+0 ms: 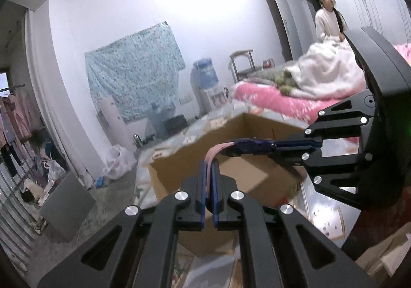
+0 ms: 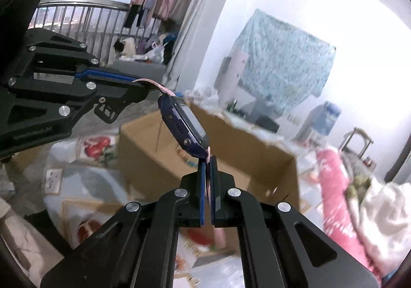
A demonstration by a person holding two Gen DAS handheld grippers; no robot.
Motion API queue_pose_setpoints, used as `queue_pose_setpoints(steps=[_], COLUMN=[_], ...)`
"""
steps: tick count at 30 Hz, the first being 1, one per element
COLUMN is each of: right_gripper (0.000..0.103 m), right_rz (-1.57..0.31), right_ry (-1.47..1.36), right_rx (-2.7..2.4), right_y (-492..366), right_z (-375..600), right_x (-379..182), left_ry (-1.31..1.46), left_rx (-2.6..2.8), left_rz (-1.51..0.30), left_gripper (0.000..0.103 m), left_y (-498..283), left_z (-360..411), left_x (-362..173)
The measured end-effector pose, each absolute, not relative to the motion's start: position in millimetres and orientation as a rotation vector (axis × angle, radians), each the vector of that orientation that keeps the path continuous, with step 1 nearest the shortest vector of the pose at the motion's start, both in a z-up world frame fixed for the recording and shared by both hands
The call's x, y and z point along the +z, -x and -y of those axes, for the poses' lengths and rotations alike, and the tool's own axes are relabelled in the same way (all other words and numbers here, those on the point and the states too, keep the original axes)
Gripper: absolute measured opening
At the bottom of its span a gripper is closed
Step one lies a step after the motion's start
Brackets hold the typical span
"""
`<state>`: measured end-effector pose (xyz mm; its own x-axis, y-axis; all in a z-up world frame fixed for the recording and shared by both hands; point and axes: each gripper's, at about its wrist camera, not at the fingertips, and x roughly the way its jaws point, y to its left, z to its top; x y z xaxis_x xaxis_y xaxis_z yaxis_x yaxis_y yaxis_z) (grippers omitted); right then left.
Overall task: Organize jewelry
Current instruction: 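Lift the watch and carry it over the cardboard box, then lower the watch into the box beside the bracelet and open the right gripper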
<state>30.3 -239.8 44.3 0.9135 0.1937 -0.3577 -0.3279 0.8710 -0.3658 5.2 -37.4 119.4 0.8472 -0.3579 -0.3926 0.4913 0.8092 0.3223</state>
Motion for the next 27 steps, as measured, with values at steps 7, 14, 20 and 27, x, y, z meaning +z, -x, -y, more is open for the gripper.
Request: queue_pose_setpoints(steps=[7, 14, 20, 27], right_gripper=[0.001, 0.001, 0.001, 0.001], right_rz=[-0.426, -0.727, -1.028, -1.345], right_ry=[0.388, 0.336, 0.274, 0.319], right_rx=[0.383, 0.529, 0.613, 0.553], right_y=[-85, -154, -204, -247], right_z=[240, 237, 235, 229], right_x=[61, 52, 20, -38], left_ry=[-0.305, -0.147, -0.135, -0.099], left_rx=[-0.517, -0.569, -0.569, -0.528], left_rz=[-0.428, -0.687, -0.817, -0.808], left_gripper=[0.004, 0.004, 0.01, 0.027], left_y=[-50, -115, -147, -153], left_z=[29, 17, 19, 4], left_x=[128, 99, 75, 70])
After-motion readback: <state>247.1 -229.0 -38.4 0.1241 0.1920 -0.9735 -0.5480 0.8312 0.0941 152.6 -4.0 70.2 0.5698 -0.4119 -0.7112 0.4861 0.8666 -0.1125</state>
